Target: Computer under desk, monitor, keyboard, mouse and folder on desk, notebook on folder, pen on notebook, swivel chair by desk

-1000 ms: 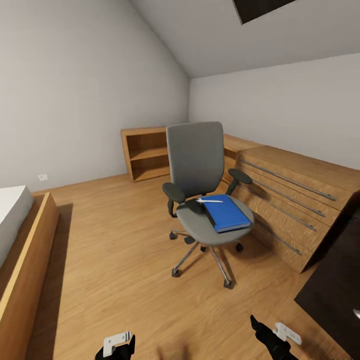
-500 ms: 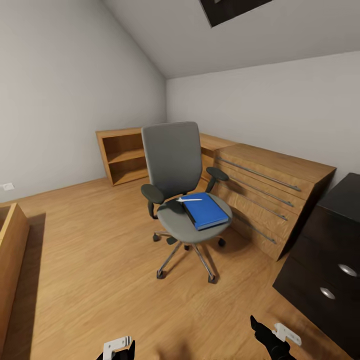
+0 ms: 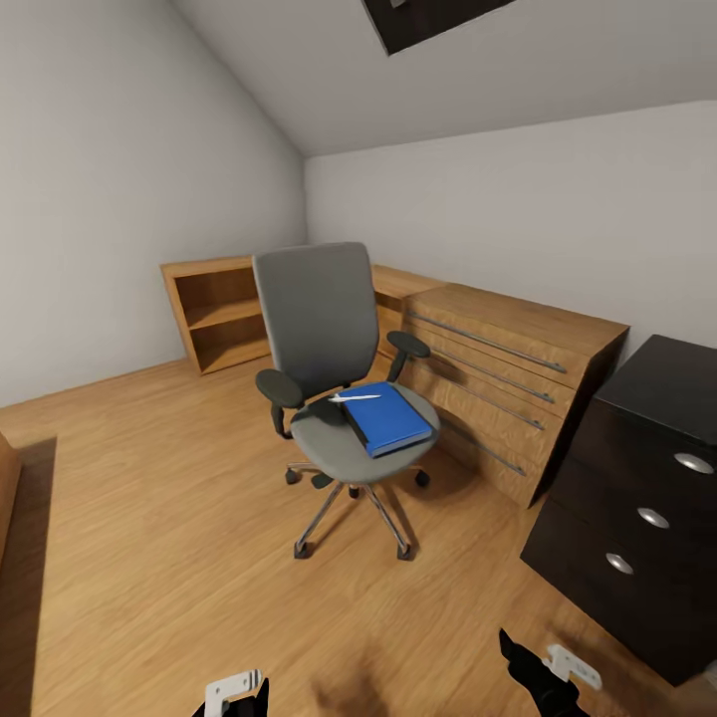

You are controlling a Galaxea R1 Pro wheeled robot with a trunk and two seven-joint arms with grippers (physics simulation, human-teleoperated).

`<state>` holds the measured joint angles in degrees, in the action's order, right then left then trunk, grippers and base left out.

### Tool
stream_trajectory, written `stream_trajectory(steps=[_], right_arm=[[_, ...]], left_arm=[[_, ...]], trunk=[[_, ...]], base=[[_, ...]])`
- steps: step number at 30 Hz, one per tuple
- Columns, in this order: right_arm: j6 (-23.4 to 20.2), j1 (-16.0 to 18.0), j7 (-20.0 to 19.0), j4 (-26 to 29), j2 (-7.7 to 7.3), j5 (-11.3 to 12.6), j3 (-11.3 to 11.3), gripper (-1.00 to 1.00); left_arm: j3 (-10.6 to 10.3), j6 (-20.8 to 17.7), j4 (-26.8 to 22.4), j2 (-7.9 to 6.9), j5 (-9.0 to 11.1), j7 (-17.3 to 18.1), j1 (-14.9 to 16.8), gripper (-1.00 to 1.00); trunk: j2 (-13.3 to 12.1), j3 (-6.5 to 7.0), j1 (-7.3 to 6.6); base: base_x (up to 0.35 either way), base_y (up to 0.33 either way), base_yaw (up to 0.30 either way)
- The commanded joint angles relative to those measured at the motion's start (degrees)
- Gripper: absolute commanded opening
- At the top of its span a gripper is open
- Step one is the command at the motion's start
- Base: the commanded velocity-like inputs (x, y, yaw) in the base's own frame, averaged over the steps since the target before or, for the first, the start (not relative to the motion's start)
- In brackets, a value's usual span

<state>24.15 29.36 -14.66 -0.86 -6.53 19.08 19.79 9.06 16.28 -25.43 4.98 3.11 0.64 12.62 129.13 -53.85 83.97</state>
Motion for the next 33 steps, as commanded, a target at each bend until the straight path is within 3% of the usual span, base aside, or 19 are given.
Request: stream_trajectory(steps=[1, 9, 33], right_arm=[[0.10, -0.06, -0.58, -0.08, -0.05, 0.55, 0.15, 1.00], [-0.28, -2.67, -0.66, -0.22, 2.34, 1.22, -0.58, 1.00], [0.24, -4.05, -1.46, -0.10, 2.70, 1.66, -0.54, 1.00]], left_arm=[[0.08, 0.15, 0.03, 0.03, 0.32, 0.07, 0.03, 1.00], [0.29, -0.13, 2.62, 0.67, 0.72, -0.25, -0.40, 1.00], [0.35, 0.33, 8.89, -0.10, 0.67, -0.37, -0.40, 1.00]], trunk=[[0.02, -0.05, -0.01], [-0.78, 0.31, -0.45], [-10.41, 4.43, -5.72]], base=[[0.000, 0.000, -0.023], [0.000, 0.000, 0.000], [0.000, 0.000, -0.007]])
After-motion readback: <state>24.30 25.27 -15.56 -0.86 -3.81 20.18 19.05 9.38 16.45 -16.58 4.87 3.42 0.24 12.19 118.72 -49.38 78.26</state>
